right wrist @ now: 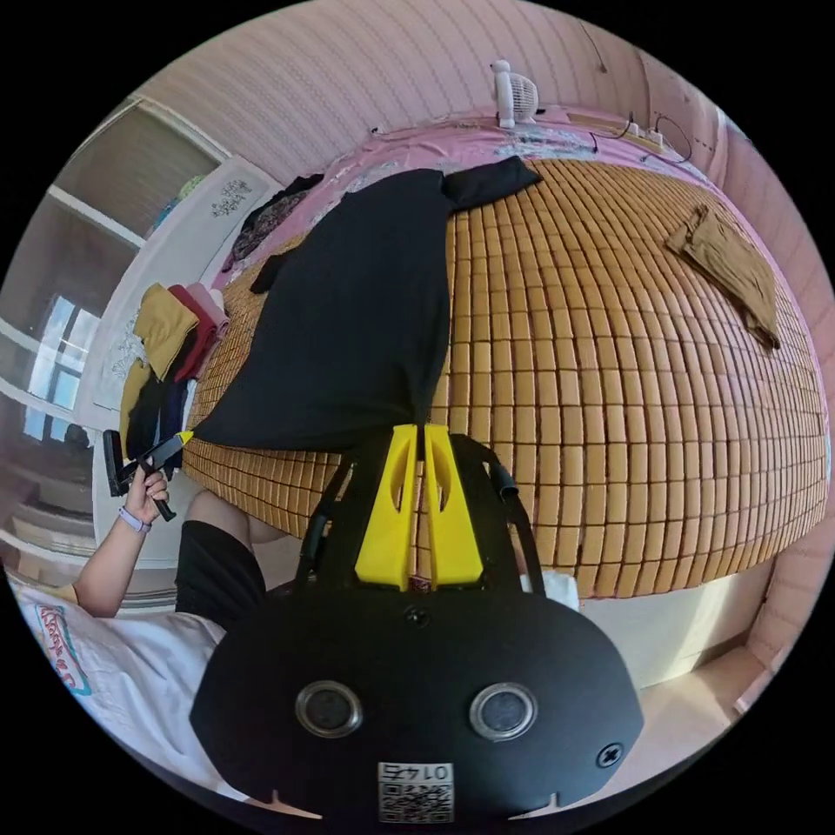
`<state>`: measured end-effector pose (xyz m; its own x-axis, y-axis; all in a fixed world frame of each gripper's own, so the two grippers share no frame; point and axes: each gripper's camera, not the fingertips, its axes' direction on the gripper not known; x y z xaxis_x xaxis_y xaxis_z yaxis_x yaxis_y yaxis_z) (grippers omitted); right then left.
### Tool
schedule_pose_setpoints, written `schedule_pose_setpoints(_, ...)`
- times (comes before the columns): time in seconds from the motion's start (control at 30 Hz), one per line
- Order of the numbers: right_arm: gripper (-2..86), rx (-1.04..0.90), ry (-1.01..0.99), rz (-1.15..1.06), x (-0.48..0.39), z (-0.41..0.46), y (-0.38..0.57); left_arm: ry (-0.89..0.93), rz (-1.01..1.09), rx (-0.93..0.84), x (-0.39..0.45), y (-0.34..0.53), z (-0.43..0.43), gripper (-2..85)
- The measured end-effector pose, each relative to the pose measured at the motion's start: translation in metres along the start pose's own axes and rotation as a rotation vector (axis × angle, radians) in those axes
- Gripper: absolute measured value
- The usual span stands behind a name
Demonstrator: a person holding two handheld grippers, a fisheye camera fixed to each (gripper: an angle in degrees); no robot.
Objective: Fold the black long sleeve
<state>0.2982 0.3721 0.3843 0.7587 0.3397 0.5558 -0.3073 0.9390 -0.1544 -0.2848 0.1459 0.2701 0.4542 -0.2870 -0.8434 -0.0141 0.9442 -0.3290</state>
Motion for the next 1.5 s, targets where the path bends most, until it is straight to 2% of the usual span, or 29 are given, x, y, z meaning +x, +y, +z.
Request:
schedule_pose_setpoints(0.07, 0.5, -0.044, -0.018, 0.039, 0.011, 0.013, 0.001, -0.053, 0.032, -0.063, -0.006, 0.001, 0.008, -1.0)
schedule_pose_setpoints(0.27, 0.4, -0.128, 0.048, 0.148, 0.041, 0.027, -0.005, -0.071, 0.047, -0.101, -0.022, -0.001, 0.007, -1.0)
schedule_pose_setpoints(0.5, 5.3, -0.127, 0.034, 0.082, 0.038, 0.033, -0.018, -0.074, 0.057, -0.131, -0.041, 0.0, 0.012, -1.0)
schedule_pose_setpoints(0.63, 8.2, -0.201, -0.04, 0.076, 0.034, 0.061, -0.034, -0.074, 0.046, -0.137, -0.054, -0.001, 0.015, -1.0)
schedule_pose_setpoints(0.77, 3.0, -0.248, -0.07, 0.112, 0.048, 0.073, -0.042, -0.087, 0.042, -0.129, -0.069, -0.004, 0.01, -1.0)
schedule_pose_setpoints(0.87, 1.6, -0.216, -0.075, 0.145, 0.065, 0.065, -0.045, -0.078, 0.028, -0.127, -0.081, -0.005, 0.008, -1.0)
schedule_pose_setpoints(1.0, 0.9, -0.176, -0.231, 0.227, 0.093, 0.059, -0.044, -0.08, 0.027, -0.146, -0.089, -0.005, 0.012, -1.0)
schedule_pose_setpoints(1.33, 0.7, -0.243, -0.169, 0.155, 0.088, 0.066, -0.048, -0.178, 0.083, -0.273, -0.093, 0.006, 0.012, -1.0)
schedule_pose_setpoints(1.5, 0.7, -0.297, -0.096, 0.072, 0.073, 0.068, -0.047, -0.154, 0.065, -0.292, -0.101, 0.02, 0.008, -1.0)
